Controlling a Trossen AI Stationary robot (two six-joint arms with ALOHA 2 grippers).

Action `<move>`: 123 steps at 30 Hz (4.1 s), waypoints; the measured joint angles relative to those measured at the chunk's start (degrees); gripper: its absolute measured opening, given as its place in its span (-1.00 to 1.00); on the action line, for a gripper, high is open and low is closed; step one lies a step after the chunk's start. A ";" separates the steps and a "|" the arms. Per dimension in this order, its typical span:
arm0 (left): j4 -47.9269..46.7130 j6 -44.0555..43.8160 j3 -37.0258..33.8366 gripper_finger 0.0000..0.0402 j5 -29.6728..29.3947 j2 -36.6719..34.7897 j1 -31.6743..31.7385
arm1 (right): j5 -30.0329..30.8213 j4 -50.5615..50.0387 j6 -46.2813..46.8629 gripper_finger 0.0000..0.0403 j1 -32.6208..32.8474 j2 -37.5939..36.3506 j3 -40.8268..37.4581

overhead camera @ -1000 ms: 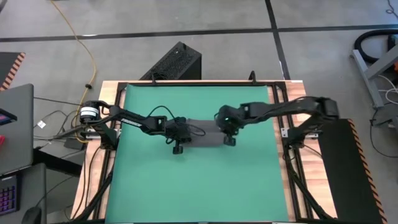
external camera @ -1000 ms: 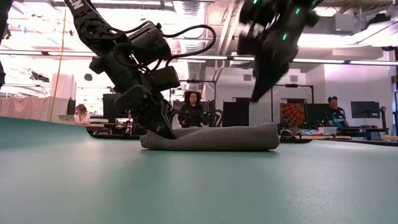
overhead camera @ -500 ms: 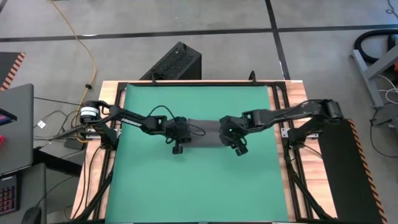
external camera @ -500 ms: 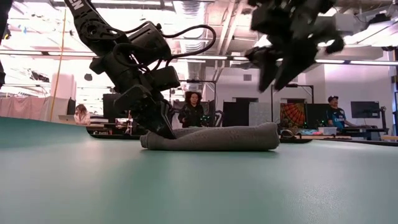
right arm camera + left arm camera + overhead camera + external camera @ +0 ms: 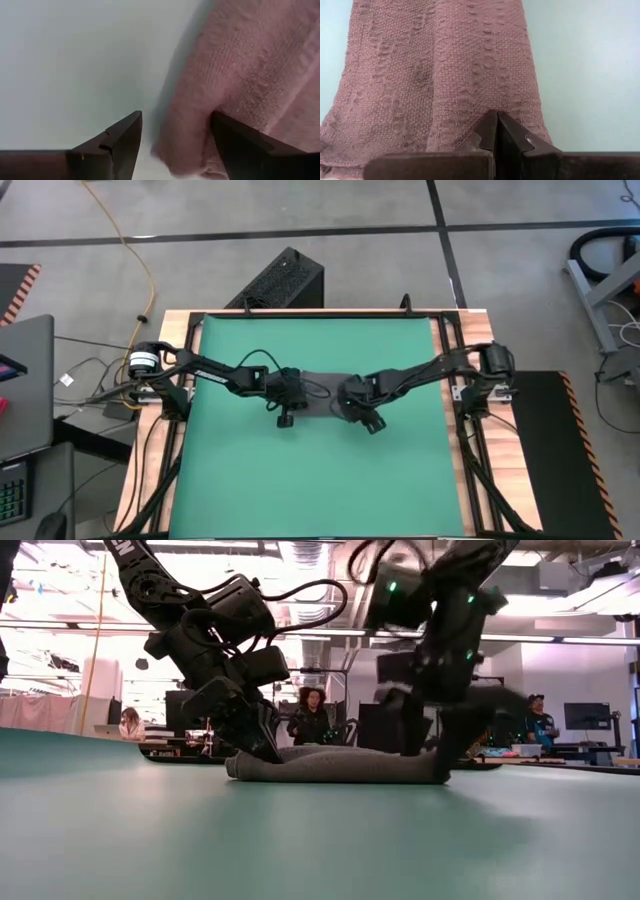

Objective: Roll towel
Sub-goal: Roll the gray towel

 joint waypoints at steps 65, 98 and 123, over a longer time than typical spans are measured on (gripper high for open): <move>15.60 -5.68 -1.85 -1.00 15.12 7.89 -1.35 | -23.73 -9.09 24.48 -0.85 -4.15 -3.34 -0.04; 18.54 -16.45 -2.19 -1.00 28.76 10.19 -2.19 | -26.50 3.52 46.32 -0.85 -19.45 3.20 3.48; 10.37 -31.58 -2.51 -1.00 33.64 -4.98 -1.67 | -25.32 9.96 57.92 -0.85 -20.98 13.12 7.37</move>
